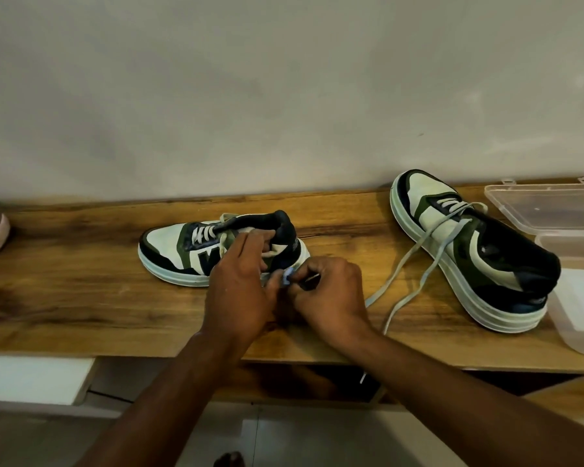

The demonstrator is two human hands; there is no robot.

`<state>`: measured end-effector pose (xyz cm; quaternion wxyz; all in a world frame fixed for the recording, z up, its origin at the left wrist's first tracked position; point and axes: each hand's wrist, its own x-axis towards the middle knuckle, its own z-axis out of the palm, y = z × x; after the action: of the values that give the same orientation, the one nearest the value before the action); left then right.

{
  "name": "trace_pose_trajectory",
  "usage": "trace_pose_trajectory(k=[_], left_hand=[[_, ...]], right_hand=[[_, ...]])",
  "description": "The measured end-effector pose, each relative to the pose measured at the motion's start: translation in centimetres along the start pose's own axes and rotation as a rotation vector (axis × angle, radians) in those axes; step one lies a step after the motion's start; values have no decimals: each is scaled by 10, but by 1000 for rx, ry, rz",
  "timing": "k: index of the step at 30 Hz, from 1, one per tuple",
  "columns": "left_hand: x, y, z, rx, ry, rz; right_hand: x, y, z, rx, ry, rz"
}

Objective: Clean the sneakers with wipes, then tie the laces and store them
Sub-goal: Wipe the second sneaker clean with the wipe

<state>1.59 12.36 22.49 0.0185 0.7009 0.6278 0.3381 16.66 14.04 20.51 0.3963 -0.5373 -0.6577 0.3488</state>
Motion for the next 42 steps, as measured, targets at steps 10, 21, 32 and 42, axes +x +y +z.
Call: trace_pose_trajectory(k=[10, 21, 32, 42], left_hand=[[4, -5, 1, -43, -9, -13], [4, -5, -1, -51, -15, -9], [4, -2, -2, -52, -29, -6], [4, -6, -2, -43, -33, 7]], right_hand=[[5, 5, 1, -67, 80, -5], [27, 7, -24, -59, 185, 59], [35, 10, -28, -24, 195, 62], [15, 0, -14, -45, 38, -24]])
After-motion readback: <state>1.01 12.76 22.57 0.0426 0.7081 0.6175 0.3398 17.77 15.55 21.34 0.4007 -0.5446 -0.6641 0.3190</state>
